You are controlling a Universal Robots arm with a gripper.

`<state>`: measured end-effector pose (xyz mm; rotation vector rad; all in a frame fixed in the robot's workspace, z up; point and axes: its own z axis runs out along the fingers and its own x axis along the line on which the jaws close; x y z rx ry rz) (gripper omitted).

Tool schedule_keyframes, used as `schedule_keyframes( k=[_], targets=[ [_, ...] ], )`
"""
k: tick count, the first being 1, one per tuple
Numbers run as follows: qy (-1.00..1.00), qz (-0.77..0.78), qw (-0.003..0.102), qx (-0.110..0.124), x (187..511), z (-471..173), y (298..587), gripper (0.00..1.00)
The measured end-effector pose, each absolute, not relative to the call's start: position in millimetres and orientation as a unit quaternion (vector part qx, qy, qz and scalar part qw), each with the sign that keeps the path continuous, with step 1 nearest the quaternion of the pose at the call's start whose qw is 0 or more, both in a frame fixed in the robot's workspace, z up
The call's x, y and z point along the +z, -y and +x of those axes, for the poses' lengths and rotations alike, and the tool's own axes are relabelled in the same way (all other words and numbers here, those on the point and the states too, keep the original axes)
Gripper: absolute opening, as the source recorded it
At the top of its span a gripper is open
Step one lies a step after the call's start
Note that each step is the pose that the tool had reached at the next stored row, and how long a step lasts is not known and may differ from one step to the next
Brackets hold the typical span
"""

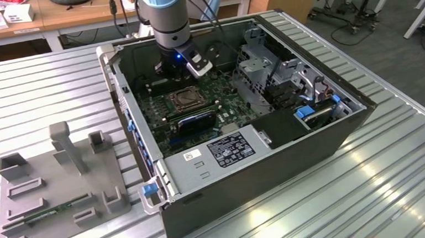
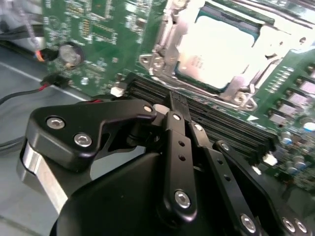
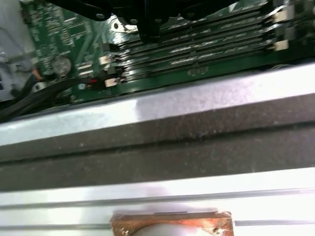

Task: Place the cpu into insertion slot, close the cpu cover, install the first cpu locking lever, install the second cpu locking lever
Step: 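Install the first cpu locking lever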

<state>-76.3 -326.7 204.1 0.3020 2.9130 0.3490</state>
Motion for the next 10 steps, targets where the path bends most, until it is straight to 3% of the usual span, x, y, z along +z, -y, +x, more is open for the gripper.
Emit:
schedule_keyframes(
  k=[7,8,10],
  targets=[
    [-0.989,0.107,0.035,0.092,204.1,-71.7,326.6,0.11],
    [-0.99,0.108,0.029,0.089,204.1,-71.1,326.7,0.11],
    [-0.99,0.108,0.028,0.088,204.1,-71.1,326.7,0.11]
  ],
)
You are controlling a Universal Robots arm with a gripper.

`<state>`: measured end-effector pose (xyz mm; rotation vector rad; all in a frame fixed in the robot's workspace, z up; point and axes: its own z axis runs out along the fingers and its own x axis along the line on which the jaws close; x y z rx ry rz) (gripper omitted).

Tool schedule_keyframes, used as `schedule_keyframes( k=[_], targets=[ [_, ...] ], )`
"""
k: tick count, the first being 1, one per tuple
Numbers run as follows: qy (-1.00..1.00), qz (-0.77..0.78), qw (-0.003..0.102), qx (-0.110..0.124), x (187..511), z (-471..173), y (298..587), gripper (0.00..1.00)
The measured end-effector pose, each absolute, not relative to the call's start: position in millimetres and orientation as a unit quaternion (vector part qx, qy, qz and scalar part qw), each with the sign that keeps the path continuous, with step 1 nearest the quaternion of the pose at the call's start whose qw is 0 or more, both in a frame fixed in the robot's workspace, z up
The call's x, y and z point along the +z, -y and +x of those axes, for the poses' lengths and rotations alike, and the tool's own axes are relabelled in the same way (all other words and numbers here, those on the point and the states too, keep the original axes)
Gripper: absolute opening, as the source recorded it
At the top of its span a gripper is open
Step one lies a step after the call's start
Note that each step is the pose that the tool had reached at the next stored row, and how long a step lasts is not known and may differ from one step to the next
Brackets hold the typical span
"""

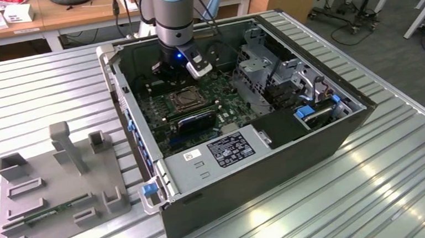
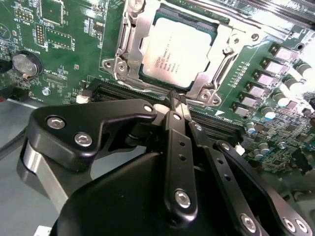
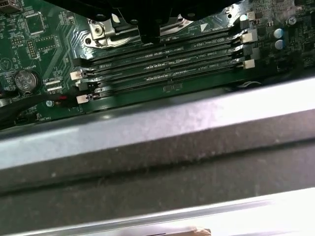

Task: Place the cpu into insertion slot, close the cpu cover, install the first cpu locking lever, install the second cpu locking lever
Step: 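Install the first cpu locking lever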

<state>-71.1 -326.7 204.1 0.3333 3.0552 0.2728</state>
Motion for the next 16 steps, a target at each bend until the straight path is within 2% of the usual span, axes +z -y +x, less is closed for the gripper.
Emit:
schedule_keyframes(
  k=[6,11,16],
  targets=[
    [-0.992,0.086,0.026,0.088,204.1,-70.9,326.6,0.11],
    [-0.996,0.071,0.024,0.047,204.2,-71.0,326.6,0.11],
    [-0.997,0.061,0.021,0.032,209.5,-71.0,326.7,0.11]
  ],
)
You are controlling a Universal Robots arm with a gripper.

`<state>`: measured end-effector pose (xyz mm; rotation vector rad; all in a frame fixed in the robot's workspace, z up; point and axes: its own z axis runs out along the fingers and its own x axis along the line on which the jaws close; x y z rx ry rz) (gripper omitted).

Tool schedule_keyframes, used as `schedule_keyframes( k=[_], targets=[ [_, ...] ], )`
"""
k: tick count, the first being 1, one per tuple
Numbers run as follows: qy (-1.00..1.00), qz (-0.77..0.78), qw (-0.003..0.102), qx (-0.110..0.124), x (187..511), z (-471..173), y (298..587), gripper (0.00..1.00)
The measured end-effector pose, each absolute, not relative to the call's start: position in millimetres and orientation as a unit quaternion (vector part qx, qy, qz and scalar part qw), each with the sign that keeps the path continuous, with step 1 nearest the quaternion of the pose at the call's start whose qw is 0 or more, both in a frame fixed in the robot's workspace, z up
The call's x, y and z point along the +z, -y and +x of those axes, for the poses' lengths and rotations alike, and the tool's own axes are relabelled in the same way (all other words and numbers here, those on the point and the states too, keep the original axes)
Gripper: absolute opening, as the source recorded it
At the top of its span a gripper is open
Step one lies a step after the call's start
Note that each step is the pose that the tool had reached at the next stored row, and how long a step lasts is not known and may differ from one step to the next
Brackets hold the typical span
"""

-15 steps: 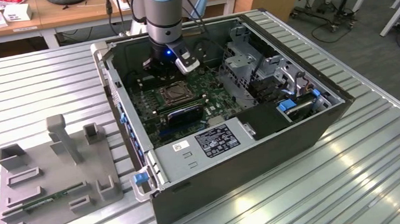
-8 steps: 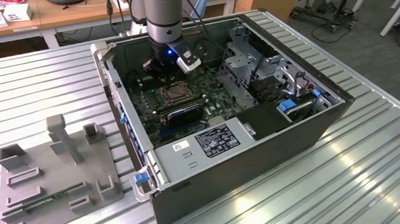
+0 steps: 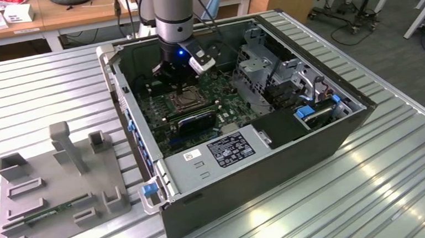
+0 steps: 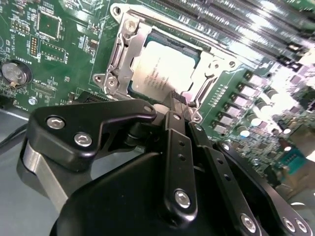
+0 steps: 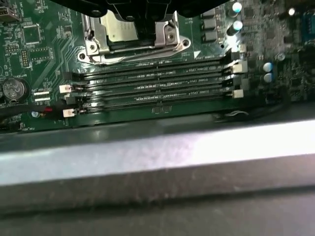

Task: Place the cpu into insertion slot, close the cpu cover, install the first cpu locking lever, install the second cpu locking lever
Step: 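Install the first cpu locking lever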

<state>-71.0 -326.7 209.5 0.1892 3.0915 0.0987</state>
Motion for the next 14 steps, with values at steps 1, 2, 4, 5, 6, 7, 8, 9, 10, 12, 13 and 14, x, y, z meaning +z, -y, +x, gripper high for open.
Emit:
schedule_keyframes(
  k=[1,2,4,5,6,7,8,9,10,12,13,14],
  targets=[
    [-0.998,0.059,0.021,0.031,210,-71,327,0.11],
    [-0.998,0.057,0.021,0.031,210,-71,327,0.11],
    [-0.998,0.055,0.02,0.031,210,-69,327,0.11],
    [-0.998,0.055,0.02,0.031,210,-67,328,0.11],
    [-0.998,0.055,0.02,0.031,210,-66,329,0.11],
    [-0.998,0.055,0.019,0.031,210,-64,329,0.11],
    [-0.998,0.054,0.019,0.031,210,-62,330,0.11],
    [-0.998,0.054,0.018,0.031,210,-61,330,0.11],
    [-0.998,0.054,0.018,0.031,210,-59,331,0.11],
    [-0.998,0.054,0.016,0.031,210,-57,332,0.11],
    [-0.998,0.054,0.015,0.03,210,-56,333,0.11],
    [-0.998,0.054,0.014,0.03,210,-55,334,0.11]
  ],
)
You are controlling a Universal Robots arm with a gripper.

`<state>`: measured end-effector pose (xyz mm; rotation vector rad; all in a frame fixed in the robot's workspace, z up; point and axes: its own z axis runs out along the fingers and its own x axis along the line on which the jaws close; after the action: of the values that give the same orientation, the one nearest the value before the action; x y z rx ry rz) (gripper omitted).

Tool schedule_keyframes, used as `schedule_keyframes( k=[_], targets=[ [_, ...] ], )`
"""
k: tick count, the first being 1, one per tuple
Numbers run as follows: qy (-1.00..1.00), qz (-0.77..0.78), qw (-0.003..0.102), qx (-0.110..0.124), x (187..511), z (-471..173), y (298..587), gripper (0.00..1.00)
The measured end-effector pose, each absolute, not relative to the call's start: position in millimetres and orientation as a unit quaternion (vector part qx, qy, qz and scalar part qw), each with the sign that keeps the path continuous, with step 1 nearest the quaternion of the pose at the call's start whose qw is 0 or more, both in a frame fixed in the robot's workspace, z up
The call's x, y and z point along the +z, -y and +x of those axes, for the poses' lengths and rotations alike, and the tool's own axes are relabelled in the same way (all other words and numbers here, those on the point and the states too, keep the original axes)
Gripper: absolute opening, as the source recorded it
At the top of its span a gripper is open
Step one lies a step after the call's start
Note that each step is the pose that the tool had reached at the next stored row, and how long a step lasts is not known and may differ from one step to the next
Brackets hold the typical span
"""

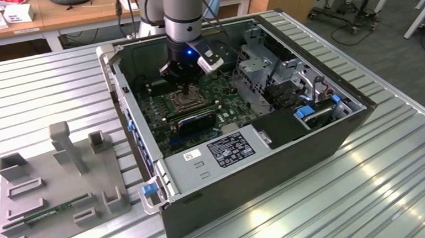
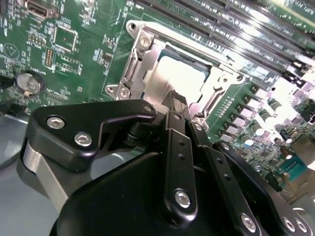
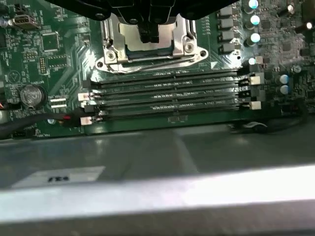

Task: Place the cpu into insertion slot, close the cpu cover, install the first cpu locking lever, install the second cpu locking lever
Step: 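Install the first cpu locking lever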

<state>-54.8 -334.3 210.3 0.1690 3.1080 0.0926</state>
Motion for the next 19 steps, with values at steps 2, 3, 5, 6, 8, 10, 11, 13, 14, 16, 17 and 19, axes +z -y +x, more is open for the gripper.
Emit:
schedule_keyframes(
  k=[2,3,5,6,8,10,11,13,14,16,17,19],
  targets=[
    [-0.998,0.054,0.011,0.027,211.2,-54.1,336.9,0.11],
    [-0.998,0.054,0.009,0.026,211.9,-53.8,338.2,0.11],
    [-0.998,0.054,0.006,0.024,213.3,-53.3,340.4,0.11],
    [-0.998,0.054,0.005,0.024,214.1,-53.1,341.1,0.11],
    [-0.998,0.054,0.005,0.024,214.6,-53.2,341.2,0.11],
    [-0.998,0.053,0.005,0.024,214.6,-53.3,341.2,0.11],
    [-0.998,0.051,0.005,0.024,214.7,-53.7,341.3,0.11],
    [-0.999,0.045,0.006,0.024,214.7,-53.8,341.3,0.11],
    [-0.999,0.041,0.007,0.024,214.6,-53.9,341.3,0.11],
    [-0.999,0.038,0.008,0.024,214.7,-54.3,341.3,0.11],
    [-0.999,0.038,0.008,0.024,214.6,-54.3,341.3,0.11],
    [-0.999,0.038,0.008,0.024,214.7,-54.3,341.3,0.11]
  ],
)
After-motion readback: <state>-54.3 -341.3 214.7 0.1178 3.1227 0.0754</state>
